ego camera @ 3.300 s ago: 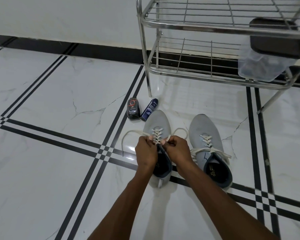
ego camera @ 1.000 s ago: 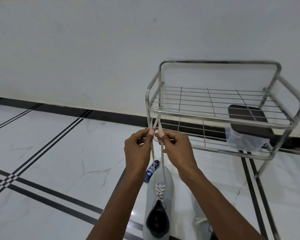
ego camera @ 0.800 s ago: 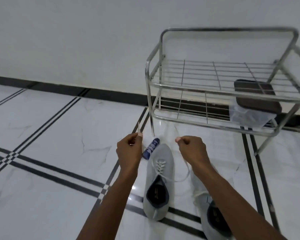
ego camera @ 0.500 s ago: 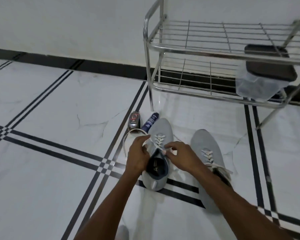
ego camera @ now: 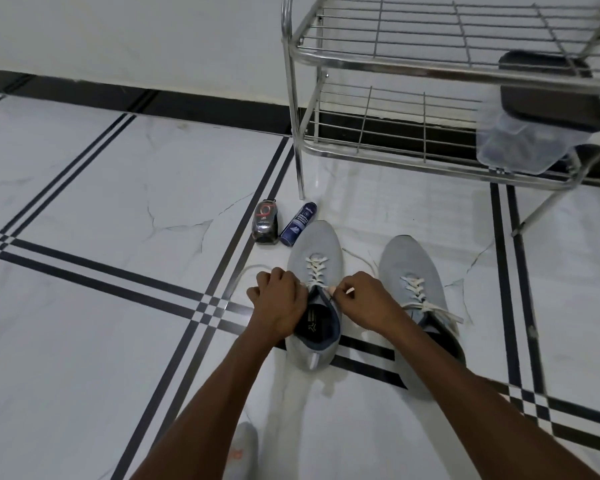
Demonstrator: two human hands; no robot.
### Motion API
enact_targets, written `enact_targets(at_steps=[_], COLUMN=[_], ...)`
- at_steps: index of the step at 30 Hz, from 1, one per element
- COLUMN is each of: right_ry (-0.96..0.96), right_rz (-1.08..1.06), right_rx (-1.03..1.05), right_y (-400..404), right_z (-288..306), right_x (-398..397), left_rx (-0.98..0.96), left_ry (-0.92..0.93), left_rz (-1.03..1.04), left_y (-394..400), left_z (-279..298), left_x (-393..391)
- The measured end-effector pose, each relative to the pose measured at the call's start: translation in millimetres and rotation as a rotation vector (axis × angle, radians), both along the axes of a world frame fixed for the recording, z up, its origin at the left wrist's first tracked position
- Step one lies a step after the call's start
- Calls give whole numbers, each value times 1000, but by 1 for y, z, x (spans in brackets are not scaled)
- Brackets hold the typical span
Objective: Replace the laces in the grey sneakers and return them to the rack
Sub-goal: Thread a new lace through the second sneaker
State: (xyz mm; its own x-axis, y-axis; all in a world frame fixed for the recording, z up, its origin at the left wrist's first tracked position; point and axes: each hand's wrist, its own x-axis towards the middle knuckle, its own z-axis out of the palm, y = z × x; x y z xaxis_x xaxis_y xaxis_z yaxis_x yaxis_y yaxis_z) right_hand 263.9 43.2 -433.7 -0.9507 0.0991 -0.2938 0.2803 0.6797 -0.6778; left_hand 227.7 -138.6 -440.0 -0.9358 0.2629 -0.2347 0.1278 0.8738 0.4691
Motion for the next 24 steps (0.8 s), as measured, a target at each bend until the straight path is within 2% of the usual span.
enact_targets(at_steps=[2,5,7,9,11,14,19,24], right_ry=[-74,-66,-48,-19,-2,28,46,5], right_rz=[3,-165,-259,-327,-362,-350,-239,-300], right_rx=[-71,-438,-730,-919,-939,-849,-626,-615], right_y=[4,4,-2,-8,-13,-15,-17,-16], right_z=[9,29,43,51,49,31,17,18], right_x=[-3,-13,-20,-24,-27,-25,-25,-31], left_rx=[258,702,846,953,997,1001,828,802], left_ry=[-157,-229,-236,-254,-243,-215,-147,-187], left_rz=[146,372,394,371,355,329,231,158], left_y=[-3,-6,-3,4,13,18,9,6], left_z=[13,40,52,55,49,33,17,13], left_x=[0,-9,-16,-19,-20,-16,-12,-14])
